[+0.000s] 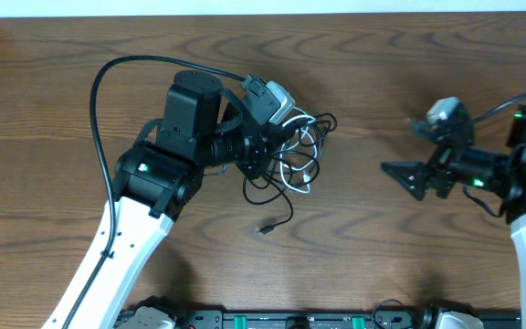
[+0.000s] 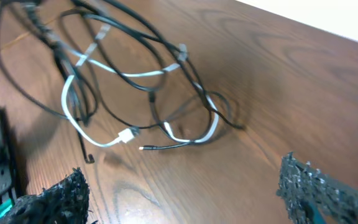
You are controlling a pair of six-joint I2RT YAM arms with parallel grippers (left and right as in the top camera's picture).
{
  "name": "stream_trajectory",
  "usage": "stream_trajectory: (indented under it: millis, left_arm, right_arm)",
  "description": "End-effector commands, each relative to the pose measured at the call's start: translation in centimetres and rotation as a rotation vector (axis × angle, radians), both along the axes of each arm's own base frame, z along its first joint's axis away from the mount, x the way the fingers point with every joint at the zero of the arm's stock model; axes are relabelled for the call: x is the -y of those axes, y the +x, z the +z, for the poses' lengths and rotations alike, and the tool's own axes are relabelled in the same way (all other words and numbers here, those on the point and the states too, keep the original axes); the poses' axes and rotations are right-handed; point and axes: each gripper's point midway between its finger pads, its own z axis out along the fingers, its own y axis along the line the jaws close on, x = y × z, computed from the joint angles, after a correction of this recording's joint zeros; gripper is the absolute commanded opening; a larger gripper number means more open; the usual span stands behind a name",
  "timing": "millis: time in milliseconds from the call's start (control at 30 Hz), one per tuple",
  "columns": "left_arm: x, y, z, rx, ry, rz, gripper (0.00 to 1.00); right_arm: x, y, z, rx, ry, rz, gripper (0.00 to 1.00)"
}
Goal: Untangle cables
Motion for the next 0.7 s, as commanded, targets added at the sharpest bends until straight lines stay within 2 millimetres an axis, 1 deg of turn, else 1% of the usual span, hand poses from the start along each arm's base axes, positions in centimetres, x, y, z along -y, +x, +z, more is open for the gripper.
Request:
stream_trajectory:
  millis: [0,233,300,500,667]
  left_arm:
    - [0.7,-0.8,0.3,-0.007,-0.029,-0.058,0.08]
    - [1.3,-1.9,0.7,-0.033,-0.067,-0.118,0.08]
    - [1.5,-2.2,0.5,-0.028,-0.06,-0.136,0.08]
    - [2.1,-4.2,-0.7,0.004,0.005,-0.241,0.08]
    - [2.1,-4.4,-0.8,0.01,0.012,-0.254,0.08]
  right_arm:
    - [-2.1,-0.5,0.7,0.086,-0.014,0.114,0.92]
    - [-5.0,-1.2,1.2,0.138,-0.015,0.22,0.91]
    - [-5.6,-1.4,1.4,0.151,-0.014,0.243,0.91]
    - [-7.5,-1.7,2.1,0.219,-0.013,0.309,0.87]
    - [-8.7,-1.9,2.6,0.263,-0.01,0.352,0.83]
